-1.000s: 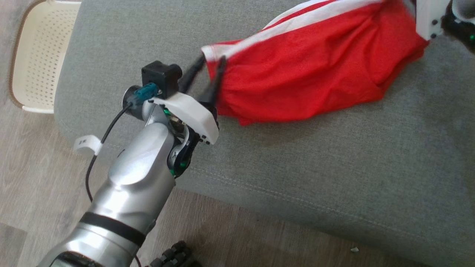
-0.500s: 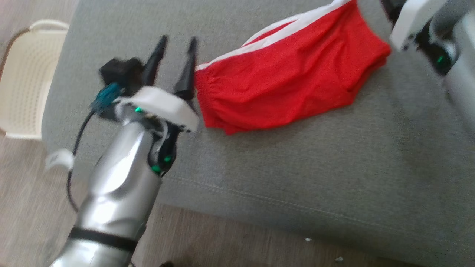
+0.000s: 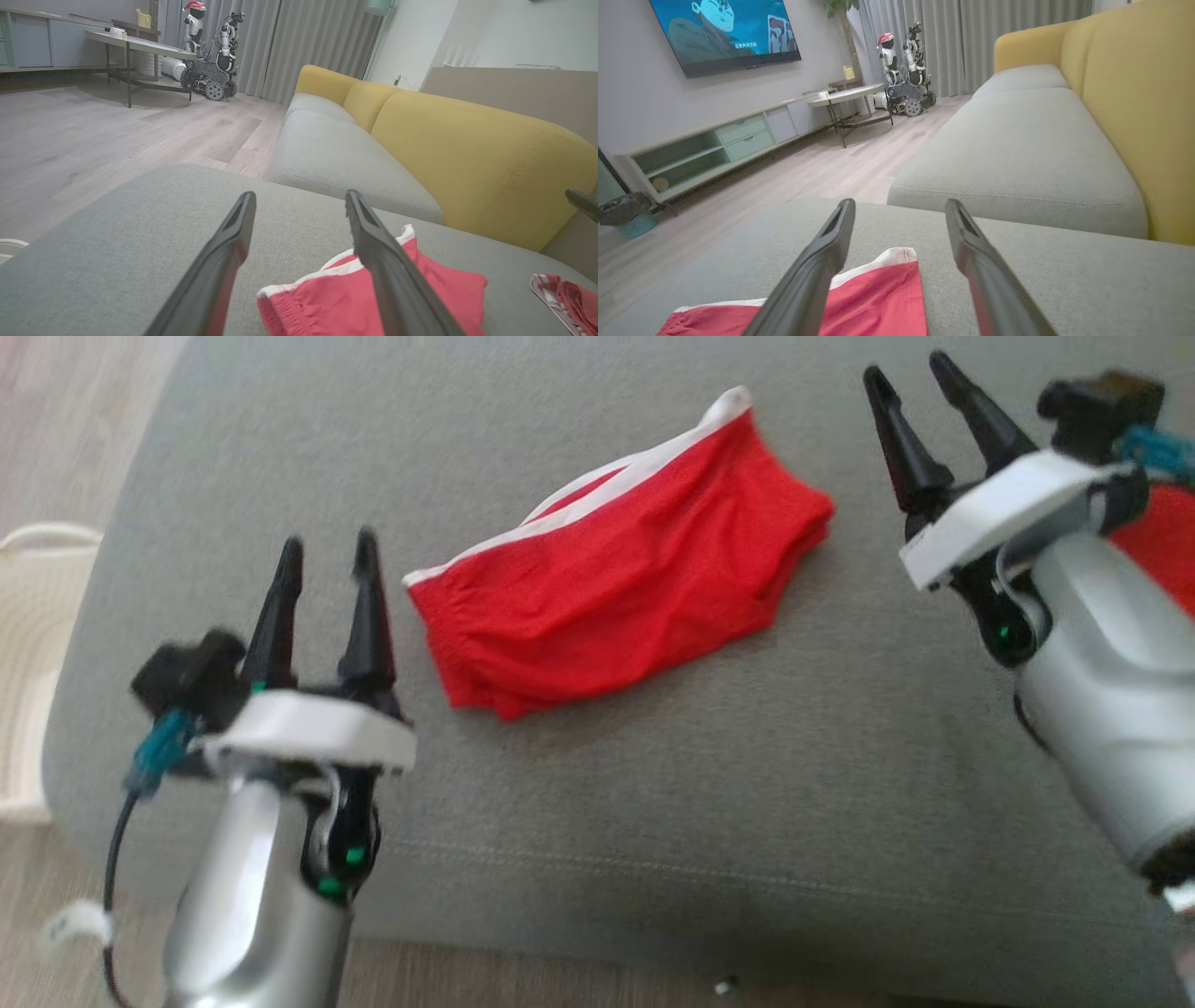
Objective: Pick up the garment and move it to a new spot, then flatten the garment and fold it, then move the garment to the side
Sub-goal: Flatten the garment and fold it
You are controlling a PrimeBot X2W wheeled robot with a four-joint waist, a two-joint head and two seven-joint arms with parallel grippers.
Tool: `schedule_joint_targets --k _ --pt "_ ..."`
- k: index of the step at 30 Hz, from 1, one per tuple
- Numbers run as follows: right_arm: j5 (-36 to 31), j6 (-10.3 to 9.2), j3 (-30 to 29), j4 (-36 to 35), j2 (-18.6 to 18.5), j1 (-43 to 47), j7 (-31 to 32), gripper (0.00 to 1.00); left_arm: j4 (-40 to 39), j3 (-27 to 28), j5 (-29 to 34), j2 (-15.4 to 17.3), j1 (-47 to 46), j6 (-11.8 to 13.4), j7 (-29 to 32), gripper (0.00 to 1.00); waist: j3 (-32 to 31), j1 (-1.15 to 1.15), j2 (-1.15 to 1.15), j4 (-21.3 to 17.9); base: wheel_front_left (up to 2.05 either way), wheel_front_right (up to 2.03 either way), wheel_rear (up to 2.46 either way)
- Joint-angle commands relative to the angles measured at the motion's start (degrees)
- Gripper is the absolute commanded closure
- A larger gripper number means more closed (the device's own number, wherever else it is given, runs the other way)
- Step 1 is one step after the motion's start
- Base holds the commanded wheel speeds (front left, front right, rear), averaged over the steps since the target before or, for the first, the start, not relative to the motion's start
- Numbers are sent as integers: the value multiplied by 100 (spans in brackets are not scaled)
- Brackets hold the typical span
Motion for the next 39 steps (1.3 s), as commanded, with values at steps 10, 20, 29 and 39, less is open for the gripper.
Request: schedule_joint_targets --k 10,20,29,39 --pt "-2196 35 -2182 -1879 277 2143 -70 0 -717 398 175 28 886 13 -44 0 -494 0 0 -457 0 0 0" --pt "-3591 35 -3535 -2981 944 3580 85 0 -985 294 181 27 1292 226 -44 0 -496 0 0 -539 0 0 0" --pt "-2841 35 -3631 -3296 1452 3655 1015 0 -973 187 175 26 1114 203 -45 0 -271 0 0 -302 0 0 0" --pt "-845 35 -4278 -2640 1777 3089 2351 0 -851 -165 70 26 970 276 -45 0 146 0 0 396 0 0 0"
